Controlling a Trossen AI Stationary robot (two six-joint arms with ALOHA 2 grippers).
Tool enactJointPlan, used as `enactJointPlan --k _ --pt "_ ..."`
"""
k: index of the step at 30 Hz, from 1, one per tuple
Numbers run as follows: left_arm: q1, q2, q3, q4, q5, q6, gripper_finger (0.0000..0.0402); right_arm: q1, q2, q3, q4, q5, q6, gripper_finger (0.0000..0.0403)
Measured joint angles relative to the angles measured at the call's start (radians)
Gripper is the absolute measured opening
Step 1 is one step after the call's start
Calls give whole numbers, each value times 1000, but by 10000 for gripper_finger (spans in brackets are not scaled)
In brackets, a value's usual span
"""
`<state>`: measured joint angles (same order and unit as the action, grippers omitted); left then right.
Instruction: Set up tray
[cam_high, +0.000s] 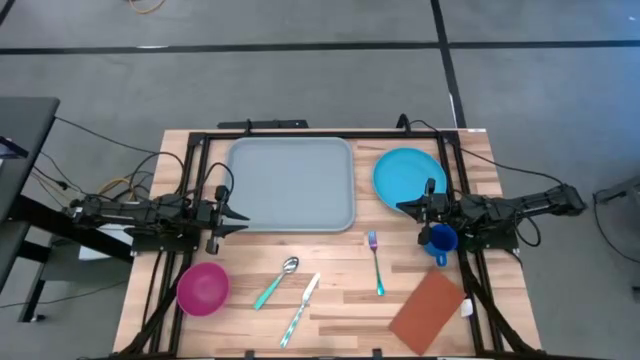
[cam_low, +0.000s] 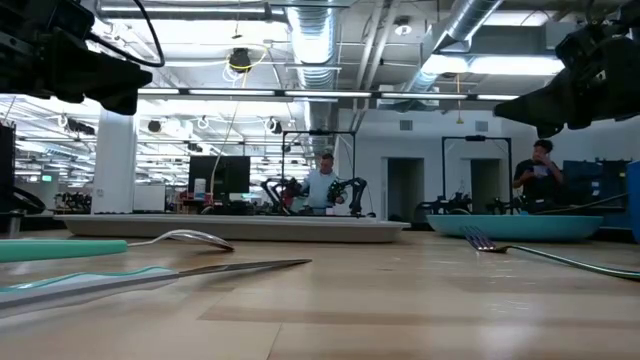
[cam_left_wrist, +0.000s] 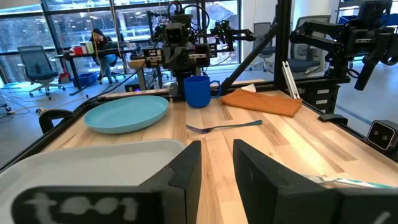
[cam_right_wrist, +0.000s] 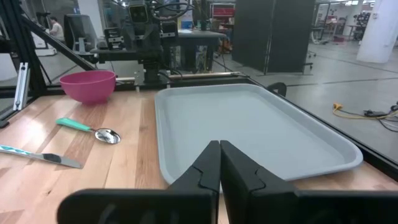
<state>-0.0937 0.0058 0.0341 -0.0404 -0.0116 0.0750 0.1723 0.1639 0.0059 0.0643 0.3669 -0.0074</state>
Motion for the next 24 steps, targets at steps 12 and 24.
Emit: enactJointPlan --k 12,24 --pt "0 0 0 0 0 0 82 0 0 0 0 0 0 0" --pt "0 0 0 0 0 9 82 0 0 0 0 0 0 0"
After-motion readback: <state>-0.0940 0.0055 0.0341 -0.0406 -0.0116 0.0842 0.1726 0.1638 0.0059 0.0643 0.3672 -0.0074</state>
